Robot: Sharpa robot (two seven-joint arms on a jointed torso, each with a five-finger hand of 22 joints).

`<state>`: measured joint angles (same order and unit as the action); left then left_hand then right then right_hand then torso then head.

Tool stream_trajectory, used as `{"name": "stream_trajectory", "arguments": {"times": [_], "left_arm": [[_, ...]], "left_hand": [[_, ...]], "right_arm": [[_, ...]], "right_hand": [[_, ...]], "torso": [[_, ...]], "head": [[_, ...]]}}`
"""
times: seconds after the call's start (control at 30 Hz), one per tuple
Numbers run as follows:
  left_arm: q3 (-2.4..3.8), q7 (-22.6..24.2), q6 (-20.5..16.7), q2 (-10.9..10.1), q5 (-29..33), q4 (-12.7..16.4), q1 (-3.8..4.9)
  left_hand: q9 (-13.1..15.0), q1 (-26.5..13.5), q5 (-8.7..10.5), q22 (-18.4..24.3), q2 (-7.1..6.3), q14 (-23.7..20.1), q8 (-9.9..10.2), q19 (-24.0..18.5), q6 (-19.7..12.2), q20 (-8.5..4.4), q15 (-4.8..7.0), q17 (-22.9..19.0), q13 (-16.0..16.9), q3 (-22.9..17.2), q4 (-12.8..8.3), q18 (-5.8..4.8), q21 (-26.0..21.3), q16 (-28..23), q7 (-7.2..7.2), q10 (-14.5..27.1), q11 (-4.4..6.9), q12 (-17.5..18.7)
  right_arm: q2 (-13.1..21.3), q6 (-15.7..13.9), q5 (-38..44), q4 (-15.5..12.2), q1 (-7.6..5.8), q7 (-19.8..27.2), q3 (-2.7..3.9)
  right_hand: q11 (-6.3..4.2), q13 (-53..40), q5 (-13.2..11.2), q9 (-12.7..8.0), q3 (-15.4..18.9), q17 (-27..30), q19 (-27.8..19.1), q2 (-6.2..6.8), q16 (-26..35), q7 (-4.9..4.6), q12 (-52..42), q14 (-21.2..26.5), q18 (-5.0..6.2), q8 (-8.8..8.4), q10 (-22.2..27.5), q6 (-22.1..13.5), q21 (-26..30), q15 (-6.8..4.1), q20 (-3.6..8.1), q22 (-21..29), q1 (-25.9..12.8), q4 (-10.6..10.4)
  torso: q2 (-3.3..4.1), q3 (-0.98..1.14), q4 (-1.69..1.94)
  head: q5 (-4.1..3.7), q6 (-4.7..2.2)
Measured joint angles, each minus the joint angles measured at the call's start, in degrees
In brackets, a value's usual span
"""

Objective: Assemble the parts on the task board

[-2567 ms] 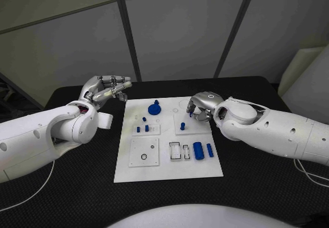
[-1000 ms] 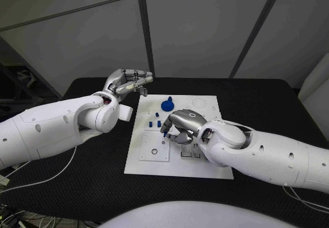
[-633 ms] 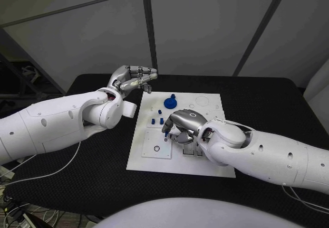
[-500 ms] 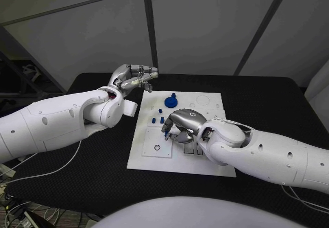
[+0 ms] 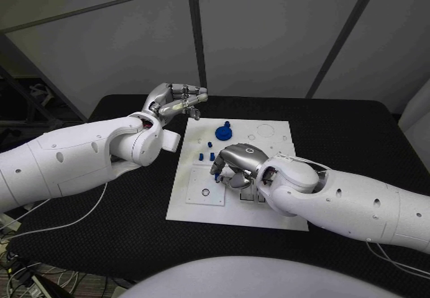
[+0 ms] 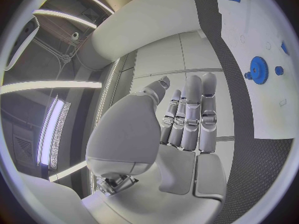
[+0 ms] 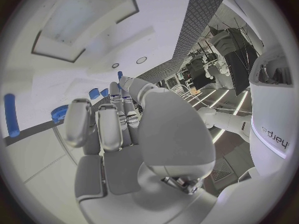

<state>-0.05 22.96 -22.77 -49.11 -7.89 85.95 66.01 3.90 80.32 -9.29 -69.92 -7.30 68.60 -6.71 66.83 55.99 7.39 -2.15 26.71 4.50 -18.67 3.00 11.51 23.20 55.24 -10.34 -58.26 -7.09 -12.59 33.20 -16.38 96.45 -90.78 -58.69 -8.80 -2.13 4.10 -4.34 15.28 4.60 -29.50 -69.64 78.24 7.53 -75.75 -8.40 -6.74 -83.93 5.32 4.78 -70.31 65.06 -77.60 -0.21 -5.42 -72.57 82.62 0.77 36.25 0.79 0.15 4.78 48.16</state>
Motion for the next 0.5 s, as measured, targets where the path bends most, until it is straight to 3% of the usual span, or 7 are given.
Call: {"name": "stream_trajectory", "arguments": {"times": [0.5], "left_arm": [[0.00, 0.00, 0.15, 0.15, 0.01, -0.12, 0.00]], "left_hand": [[0.00, 0.00, 0.00, 0.05, 0.00, 0.00, 0.00, 0.00, 0.00, 0.00, 0.00, -0.06, 0.01, 0.00, 0.00, 0.00, 0.00, 0.00, 0.00, 0.00, 0.00, 0.00]], "right_arm": [[-0.17, 1.69, 0.51, 0.38, 0.19, -0.72, -0.17]], "right_hand": [[0.01, -0.04, -0.03, -0.04, 0.01, 0.04, 0.00, -0.24, 0.00, 0.03, 0.01, 0.00, 0.00, -0.03, 0.01, -0.03, 0.00, 0.00, 0.00, 0.00, -0.24, -0.01]], "torso": [[0.01, 0.01, 0.00]], "head": [[0.08, 0.30]]}}
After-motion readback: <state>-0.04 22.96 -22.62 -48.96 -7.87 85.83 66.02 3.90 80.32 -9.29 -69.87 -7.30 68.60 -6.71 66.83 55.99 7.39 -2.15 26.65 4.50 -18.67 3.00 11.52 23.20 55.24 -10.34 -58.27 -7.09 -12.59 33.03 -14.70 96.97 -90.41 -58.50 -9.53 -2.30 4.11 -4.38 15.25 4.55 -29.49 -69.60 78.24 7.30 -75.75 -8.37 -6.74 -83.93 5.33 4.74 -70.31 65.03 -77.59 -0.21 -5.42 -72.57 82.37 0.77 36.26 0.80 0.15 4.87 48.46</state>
